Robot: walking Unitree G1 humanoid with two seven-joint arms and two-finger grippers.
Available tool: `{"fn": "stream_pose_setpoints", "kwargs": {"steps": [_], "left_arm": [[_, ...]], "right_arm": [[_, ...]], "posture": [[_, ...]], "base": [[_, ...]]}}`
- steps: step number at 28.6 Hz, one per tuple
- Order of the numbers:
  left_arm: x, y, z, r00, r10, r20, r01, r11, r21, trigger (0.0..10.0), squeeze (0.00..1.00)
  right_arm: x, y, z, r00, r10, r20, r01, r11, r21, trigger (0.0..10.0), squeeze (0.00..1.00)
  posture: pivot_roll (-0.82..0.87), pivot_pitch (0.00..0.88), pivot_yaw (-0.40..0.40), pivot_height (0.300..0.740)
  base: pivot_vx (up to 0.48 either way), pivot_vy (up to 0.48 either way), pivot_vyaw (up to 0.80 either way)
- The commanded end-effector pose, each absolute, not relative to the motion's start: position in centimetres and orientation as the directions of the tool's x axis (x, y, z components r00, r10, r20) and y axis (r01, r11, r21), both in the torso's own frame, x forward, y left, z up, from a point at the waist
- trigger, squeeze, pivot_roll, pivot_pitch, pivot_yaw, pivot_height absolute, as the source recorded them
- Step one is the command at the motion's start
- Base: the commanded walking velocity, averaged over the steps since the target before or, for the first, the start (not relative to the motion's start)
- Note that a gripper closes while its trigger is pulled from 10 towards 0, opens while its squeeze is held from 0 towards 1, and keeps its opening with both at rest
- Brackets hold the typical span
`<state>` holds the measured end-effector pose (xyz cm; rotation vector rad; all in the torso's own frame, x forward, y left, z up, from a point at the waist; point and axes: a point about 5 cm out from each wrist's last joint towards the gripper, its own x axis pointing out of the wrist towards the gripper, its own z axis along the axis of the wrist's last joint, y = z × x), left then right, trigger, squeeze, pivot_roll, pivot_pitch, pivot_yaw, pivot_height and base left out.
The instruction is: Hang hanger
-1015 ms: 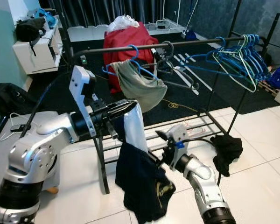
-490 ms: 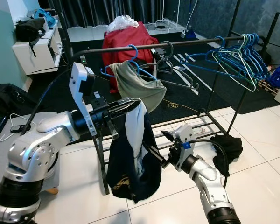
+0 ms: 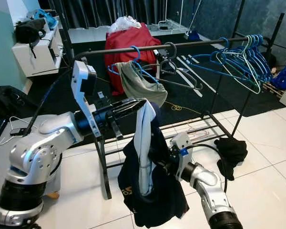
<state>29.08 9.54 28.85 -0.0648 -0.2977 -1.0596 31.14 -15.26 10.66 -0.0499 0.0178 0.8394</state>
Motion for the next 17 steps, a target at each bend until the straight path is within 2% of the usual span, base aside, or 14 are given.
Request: {"fn": "stream_pose_setpoints", "kwargs": {"steps": [1, 4, 5, 9, 10, 11, 12, 13, 14, 15, 16, 17], "left_arm": [[28.6, 9.8, 30.0, 0.43, -0.848, 0.311, 0.867, 0.484, 0.121, 10.0, 0.0], [28.8, 9.8, 29.9, 0.443, -0.844, 0.304, 0.86, 0.496, 0.123, 10.0, 0.0], [29.0, 9.9, 29.8, 0.462, -0.836, 0.296, 0.851, 0.512, 0.119, 10.0, 0.0], [29.1, 9.9, 29.7, 0.475, -0.831, 0.29, 0.844, 0.523, 0.117, 10.0, 0.0], [29.7, 10.1, 29.5, 0.524, -0.807, 0.271, 0.816, 0.567, 0.112, 10.0, 0.0], [29.7, 10.1, 29.5, 0.524, -0.807, 0.271, 0.816, 0.567, 0.112, 10.0, 0.0], [30.7, 10.5, 29.4, 0.603, -0.758, 0.249, 0.764, 0.639, 0.092, 10.0, 0.0], [30.7, 10.5, 29.4, 0.603, -0.758, 0.249, 0.764, 0.639, 0.092, 10.0, 0.0], [31.6, 10.8, 29.4, 0.667, -0.706, 0.239, 0.714, 0.697, 0.069, 10.0, 0.0], [31.6, 10.8, 29.4, 0.667, -0.706, 0.239, 0.714, 0.697, 0.069, 10.0, 0.0], [32.4, 11.1, 29.5, 0.722, -0.654, 0.227, 0.662, 0.748, 0.052, 10.0, 0.0], [32.4, 11.1, 29.5, 0.722, -0.654, 0.227, 0.662, 0.748, 0.052, 10.0, 0.0]], "right_arm": [[30.8, -15.2, 10.2, 0.659, 0.751, -0.046, -0.752, 0.659, -0.016, 0.0, 0.0], [30.7, -15.6, 10.2, 0.667, 0.744, -0.045, -0.745, 0.666, -0.029, 0.0, 0.0], [30.9, -15.9, 10.4, 0.684, 0.728, -0.043, -0.729, 0.682, -0.048, 3.1, 0.0], [30.9, -16.0, 10.4, 0.696, 0.717, -0.04, -0.718, 0.694, -0.062, 3.1, 0.0], [31.1, -16.3, 10.7, 0.721, 0.692, -0.025, -0.691, 0.717, -0.09, 10.0, 0.0], [31.1, -16.3, 10.7, 0.721, 0.692, -0.025, -0.691, 0.717, -0.09, 10.0, 0.0], [31.2, -16.4, 11.0, 0.748, 0.663, 0.016, -0.659, 0.746, -0.091, 10.0, 0.0], [31.2, -16.4, 11.0, 0.748, 0.663, 0.016, -0.659, 0.746, -0.091, 10.0, 0.0], [31.2, -16.5, 11.3, 0.764, 0.643, 0.05, -0.637, 0.765, -0.093, 10.0, 0.1], [31.2, -16.5, 11.3, 0.764, 0.643, 0.05, -0.637, 0.765, -0.093, 10.0, 0.1], [31.0, -16.3, 11.6, 0.774, 0.627, 0.092, -0.619, 0.779, -0.099, 10.0, 1.0], [31.0, -16.3, 11.6, 0.774, 0.627, 0.092, -0.619, 0.779, -0.099, 10.0, 1.0]], "posture": [[-0.09, 0.057, 0.005, 0.74], [-0.09, 0.059, 0.006, 0.74], [-0.09, 0.059, 0.005, 0.74], [-0.09, 0.059, 0.005, 0.74], [-0.09, 0.059, 0.003, 0.74], [-0.09, 0.059, 0.003, 0.74], [-0.09, 0.059, 0.003, 0.74], [-0.09, 0.059, 0.003, 0.74], [-0.09, 0.06, 0.004, 0.74], [-0.09, 0.06, 0.004, 0.74], [-0.09, 0.06, 0.004, 0.74], [-0.09, 0.06, 0.004, 0.74]], "base": [[0.0, 0.0, 0.0], [0.0, 0.0, 0.0], [0.0, 0.0, 0.0], [0.0, 0.0, 0.0], [0.0, 0.0, 0.0], [0.0, 0.0, 0.0], [0.0, 0.0, 0.0], [0.0, 0.0, 0.0], [0.0, 0.0, 0.0], [0.0, 0.0, 0.0], [0.0, 0.0, 0.0], [0.0, 0.0, 0.0]]}}
